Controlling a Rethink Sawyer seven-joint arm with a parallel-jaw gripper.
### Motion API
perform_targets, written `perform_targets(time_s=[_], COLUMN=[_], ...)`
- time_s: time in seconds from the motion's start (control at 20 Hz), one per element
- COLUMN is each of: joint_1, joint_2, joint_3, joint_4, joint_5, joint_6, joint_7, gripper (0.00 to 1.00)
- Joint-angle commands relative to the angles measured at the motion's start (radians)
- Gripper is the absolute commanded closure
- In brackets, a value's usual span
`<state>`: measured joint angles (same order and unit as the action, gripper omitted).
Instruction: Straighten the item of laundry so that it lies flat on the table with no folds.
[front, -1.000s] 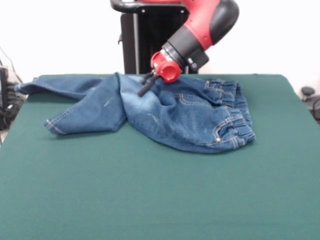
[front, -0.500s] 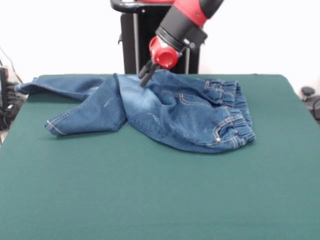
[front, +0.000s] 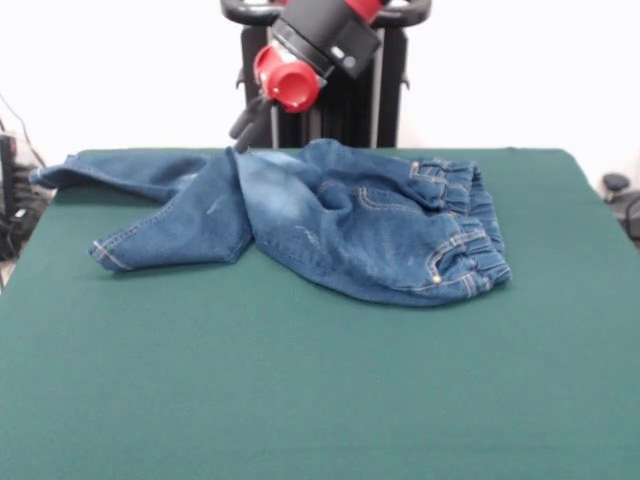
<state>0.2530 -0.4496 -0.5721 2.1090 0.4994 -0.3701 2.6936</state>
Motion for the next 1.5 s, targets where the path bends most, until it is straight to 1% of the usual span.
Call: perform_targets(time_s=[0.05,0.2,0.3,0.4,0.65,0.8,1.0,1.25,1.4,1.45,1.5], joint_1=[-0.039,-0.078,-0.116,-0.133,-0.127,-0.142,-0.170,-0.256,-0.287,-0.307,-0.352], joint_2=[0.077,0.138,0.162,0.184,0.227,0.253,0.263,0.209,0.195,0.192,0.176], joint_3=[0.034,0.066,0.099,0.120,0.117,0.120,0.127,0.183,0.213,0.227,0.263], joint_4=[-0.153,-0.171,-0.180,-0.188,-0.203,-0.217,-0.227,-0.238,-0.251,-0.262,-0.275], joint_5=[-0.088,-0.132,-0.184,-0.214,-0.212,-0.225,-0.256,-0.405,-0.461,-0.496,-0.565], joint_6=[0.035,-0.043,-0.086,-0.125,-0.166,-0.203,-0.231,-0.218,-0.211,-0.195,-0.155], joint_7=[-0.079,-0.030,-0.001,0.028,0.055,0.063,0.068,0.075,0.079,0.068,0.052], gripper=[0.00,0.00,0.00,0.00,0.00,0.00,0.00,0.00,0.00,0.00,0.00])
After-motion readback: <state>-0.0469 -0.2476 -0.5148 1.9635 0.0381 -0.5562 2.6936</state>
